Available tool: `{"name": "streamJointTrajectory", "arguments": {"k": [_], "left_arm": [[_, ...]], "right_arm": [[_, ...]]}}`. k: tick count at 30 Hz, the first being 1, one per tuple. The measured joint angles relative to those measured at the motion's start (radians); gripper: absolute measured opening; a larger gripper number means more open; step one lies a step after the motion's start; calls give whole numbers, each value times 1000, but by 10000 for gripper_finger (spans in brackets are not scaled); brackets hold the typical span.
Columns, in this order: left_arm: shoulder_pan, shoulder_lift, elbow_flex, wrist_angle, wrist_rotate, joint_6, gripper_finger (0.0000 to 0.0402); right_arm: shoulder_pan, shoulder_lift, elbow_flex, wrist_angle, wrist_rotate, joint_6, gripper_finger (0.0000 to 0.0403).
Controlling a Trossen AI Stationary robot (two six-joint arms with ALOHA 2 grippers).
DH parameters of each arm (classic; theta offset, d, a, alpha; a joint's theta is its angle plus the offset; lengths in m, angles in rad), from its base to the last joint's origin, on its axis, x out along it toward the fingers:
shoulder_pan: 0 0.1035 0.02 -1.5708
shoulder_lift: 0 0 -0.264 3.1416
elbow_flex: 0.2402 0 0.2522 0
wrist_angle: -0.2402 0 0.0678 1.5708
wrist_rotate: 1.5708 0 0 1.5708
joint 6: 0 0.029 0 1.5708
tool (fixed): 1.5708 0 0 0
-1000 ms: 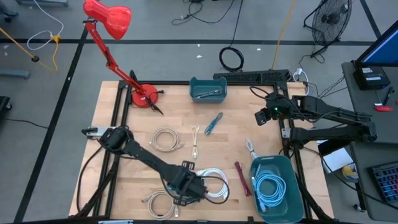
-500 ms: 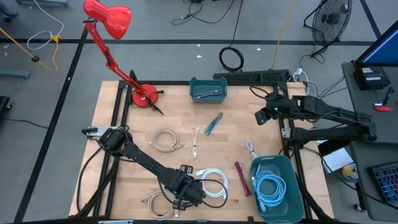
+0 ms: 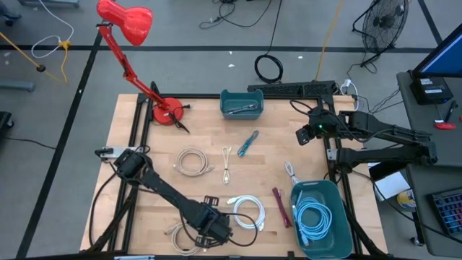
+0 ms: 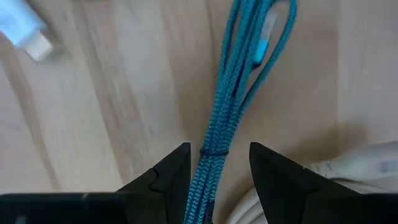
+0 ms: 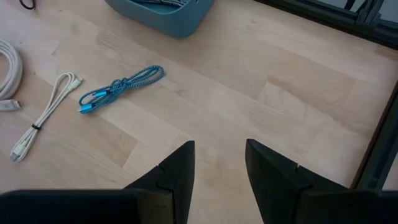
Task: Pick & Place USB Port
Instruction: Put the bottom blue and white charger cable into the top blue bin
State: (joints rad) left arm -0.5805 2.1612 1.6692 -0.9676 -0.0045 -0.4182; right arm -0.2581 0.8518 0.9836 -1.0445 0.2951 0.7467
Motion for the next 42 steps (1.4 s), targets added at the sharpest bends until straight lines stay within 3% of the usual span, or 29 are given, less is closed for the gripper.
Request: {"name": "streamJointTrajectory", "arguments": {"k": [8, 10, 15, 21, 26, 36, 42], "left_arm": [[20, 0, -60, 34, 0, -9, 160], [29, -4, -79, 38, 21, -8, 135], [48, -8, -104, 46, 63, 16, 27], [86, -42, -112, 41, 11, -82, 26], [152, -203, -108, 42, -134, -177, 22], [277, -594, -108, 164, -491, -295, 22], [343, -703, -107, 389, -523, -182, 22]], "right_arm": [[0, 0, 0, 0, 19, 0, 132], [0, 0, 0, 0, 18, 0, 132], [0, 0, 0, 0, 15, 0, 132], [0, 0, 0, 7, -24, 35, 132], [17, 0, 0, 81, -89, 34, 132], [126, 3, 0, 447, -87, 31, 132], [224, 76, 0, 906, -89, -104, 136]]}}
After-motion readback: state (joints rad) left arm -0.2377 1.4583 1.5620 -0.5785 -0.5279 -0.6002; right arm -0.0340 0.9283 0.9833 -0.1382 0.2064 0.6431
